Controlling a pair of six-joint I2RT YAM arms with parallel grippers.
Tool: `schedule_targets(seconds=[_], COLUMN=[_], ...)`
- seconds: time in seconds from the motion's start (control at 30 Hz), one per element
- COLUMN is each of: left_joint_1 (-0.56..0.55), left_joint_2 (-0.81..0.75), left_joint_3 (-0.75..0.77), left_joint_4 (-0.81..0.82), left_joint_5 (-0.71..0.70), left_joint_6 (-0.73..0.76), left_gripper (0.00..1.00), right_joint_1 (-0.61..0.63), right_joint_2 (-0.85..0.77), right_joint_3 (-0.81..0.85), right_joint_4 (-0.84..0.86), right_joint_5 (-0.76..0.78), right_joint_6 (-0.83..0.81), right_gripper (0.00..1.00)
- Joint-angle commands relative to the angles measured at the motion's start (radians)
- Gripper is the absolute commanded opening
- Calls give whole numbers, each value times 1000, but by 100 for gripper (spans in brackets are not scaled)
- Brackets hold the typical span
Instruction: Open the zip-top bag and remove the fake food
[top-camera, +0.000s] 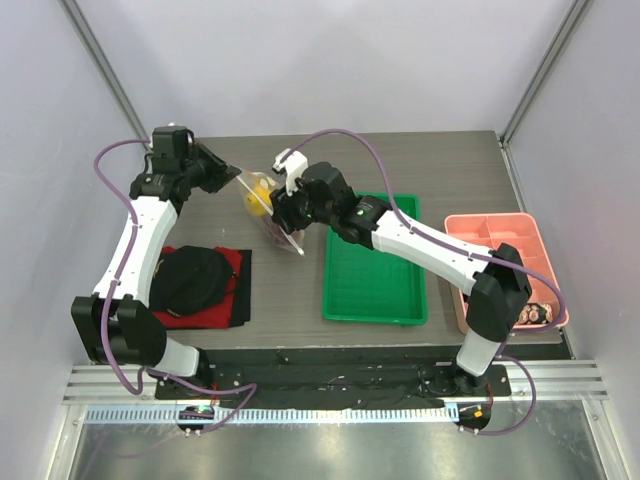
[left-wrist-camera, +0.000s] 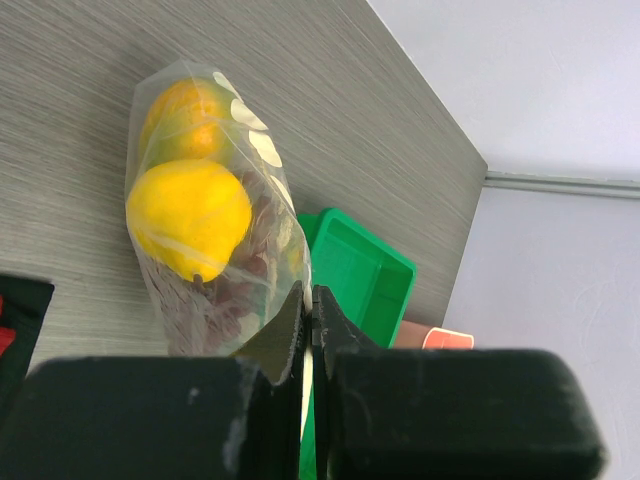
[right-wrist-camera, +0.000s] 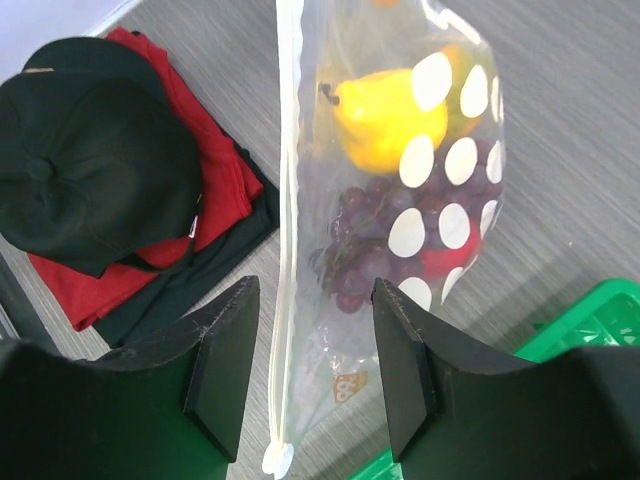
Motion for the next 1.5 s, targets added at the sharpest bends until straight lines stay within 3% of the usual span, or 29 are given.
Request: schedule_targets(seconds=[0.0, 0.53, 0.83, 1.2, 1.3, 1.37, 1.4, 1.43, 1.47], left_joint_1=[-6, -7, -7, -29, -35, -35, -35, -37, -38], left_joint_2=[-29, -36, -39, -18, 7, 19, 28, 63, 83], left_joint_3=[18, 12, 13, 29, 67, 99, 122, 162, 287], left_joint_4=[41, 31, 28, -28, -85, -110, -134, -178, -347], left_joint_5=[-4, -9, -10, -10, -9, 2, 4, -33, -80], left_joint_6=[10, 11, 10, -124, -130, -121, -110, -58, -26], left_gripper=[0, 0, 0, 0, 0, 0, 0, 7, 23], right_joint_1=[-1, -6, -10, 0, 2, 2, 2, 0, 2], right_joint_2=[-37, -50, -47, 71, 111, 159, 179, 205, 217], right_joint_3=[39, -26, -55, -1, 58, 116, 149, 184, 256], right_joint_4=[9, 3, 2, 109, 109, 91, 71, 46, -13], right_joint_5=[27, 27, 63, -13, -7, 6, 18, 27, 68], right_joint_6=[-22, -48, -49, -46, -51, -69, -69, -68, -56], right_gripper=[54, 54, 47, 42, 26, 1, 1, 1, 1])
